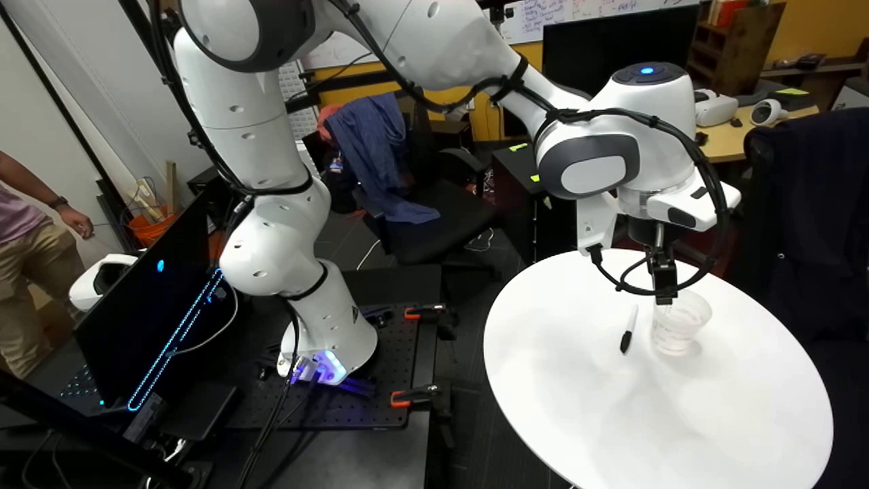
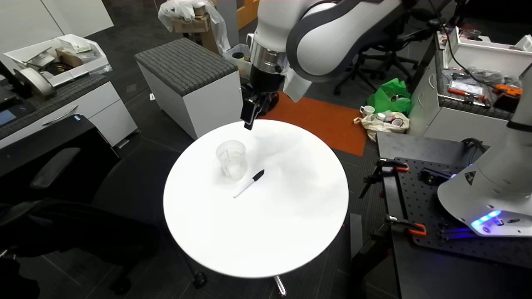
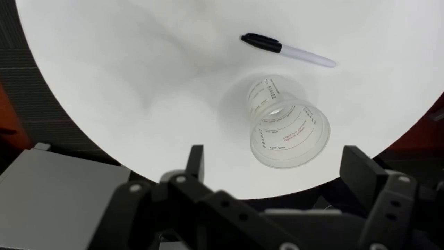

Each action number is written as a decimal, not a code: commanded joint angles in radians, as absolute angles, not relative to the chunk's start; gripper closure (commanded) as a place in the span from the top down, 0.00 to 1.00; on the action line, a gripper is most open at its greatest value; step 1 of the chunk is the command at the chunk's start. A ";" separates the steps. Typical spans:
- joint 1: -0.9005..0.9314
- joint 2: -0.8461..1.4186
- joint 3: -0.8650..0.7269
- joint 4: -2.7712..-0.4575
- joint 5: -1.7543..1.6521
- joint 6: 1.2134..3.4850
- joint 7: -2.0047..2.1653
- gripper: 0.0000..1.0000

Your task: Move the cup to the left

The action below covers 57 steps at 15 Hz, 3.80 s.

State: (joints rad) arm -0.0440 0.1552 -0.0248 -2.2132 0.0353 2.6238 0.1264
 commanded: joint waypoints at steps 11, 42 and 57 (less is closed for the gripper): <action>-0.091 0.357 -0.021 -2.026 0.094 2.628 0.008 1.00; -0.142 0.668 0.054 -1.690 0.143 2.444 -0.100 0.45; -0.108 0.629 0.033 -1.697 0.123 2.396 -0.053 0.01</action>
